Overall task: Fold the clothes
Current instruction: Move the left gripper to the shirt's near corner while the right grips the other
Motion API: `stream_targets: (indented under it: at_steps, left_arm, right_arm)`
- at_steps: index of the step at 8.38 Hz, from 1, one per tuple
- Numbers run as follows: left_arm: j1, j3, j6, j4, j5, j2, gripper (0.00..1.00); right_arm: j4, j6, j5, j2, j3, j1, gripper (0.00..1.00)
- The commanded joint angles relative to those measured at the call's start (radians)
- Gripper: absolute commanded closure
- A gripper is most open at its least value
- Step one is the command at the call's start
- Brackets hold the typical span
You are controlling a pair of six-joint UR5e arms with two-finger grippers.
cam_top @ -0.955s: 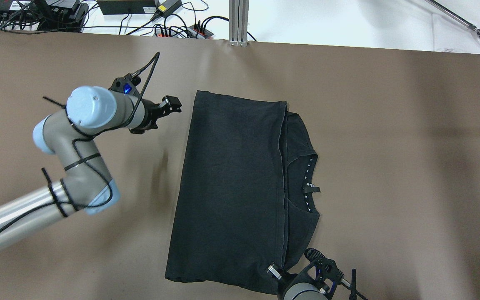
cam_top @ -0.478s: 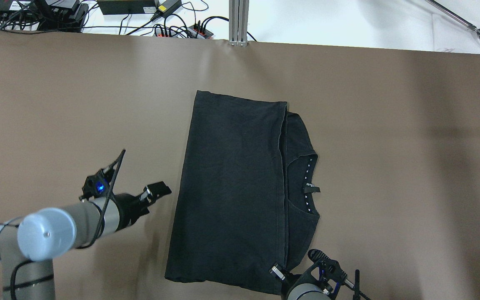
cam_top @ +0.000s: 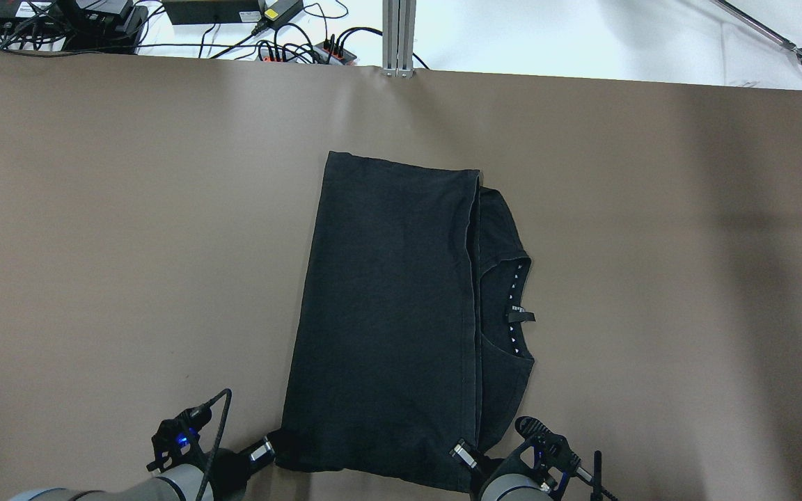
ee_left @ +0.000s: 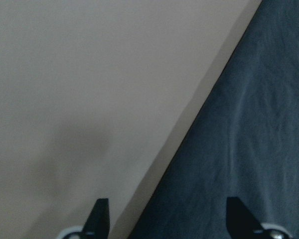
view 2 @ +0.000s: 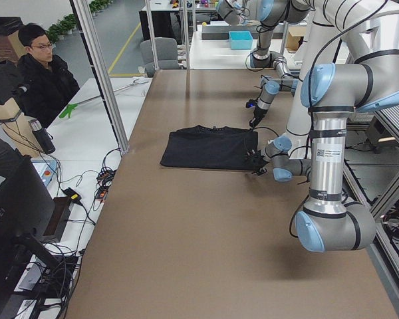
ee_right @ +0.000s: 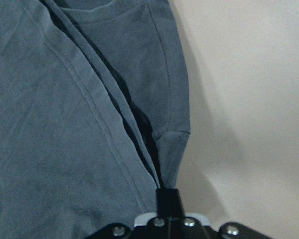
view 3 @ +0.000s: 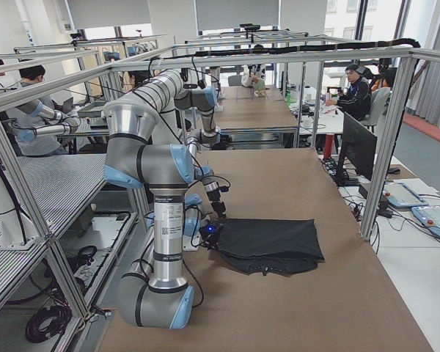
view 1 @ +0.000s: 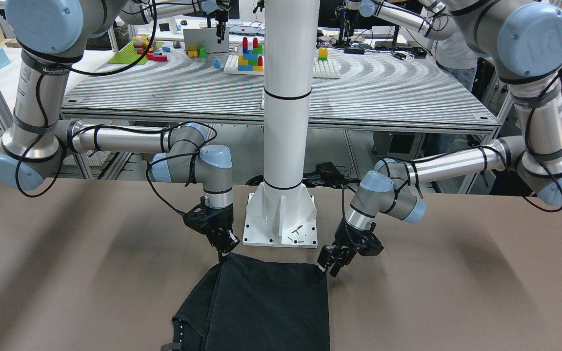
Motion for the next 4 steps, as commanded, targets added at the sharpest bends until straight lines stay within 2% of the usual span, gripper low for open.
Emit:
stream_targets:
  at_steps: [1,2,3,4]
  left_arm:
    - [0.079,0.005,-0.031,0.000,0.067,0.003,0.52]
    - [0.077,0.003,-0.031,0.000,0.067,0.003,0.66]
    - [0.075,0.000,-0.031,-0.002,0.065,0.003,0.91]
    - [0.062,0.000,-0.031,-0.002,0.064,0.000,1.00]
  right_arm:
    - [0.000,0.002,-0.002,-0.003,-0.001,0.001,1.00]
    - [0.000,0.002,-0.003,-0.004,-0.001,0.002,1.00]
    - [0.000,0.002,-0.003,-0.007,-0.001,0.002,1.00]
    - [0.000,0.002,-0.005,-0.007,-0.001,0.002,1.00]
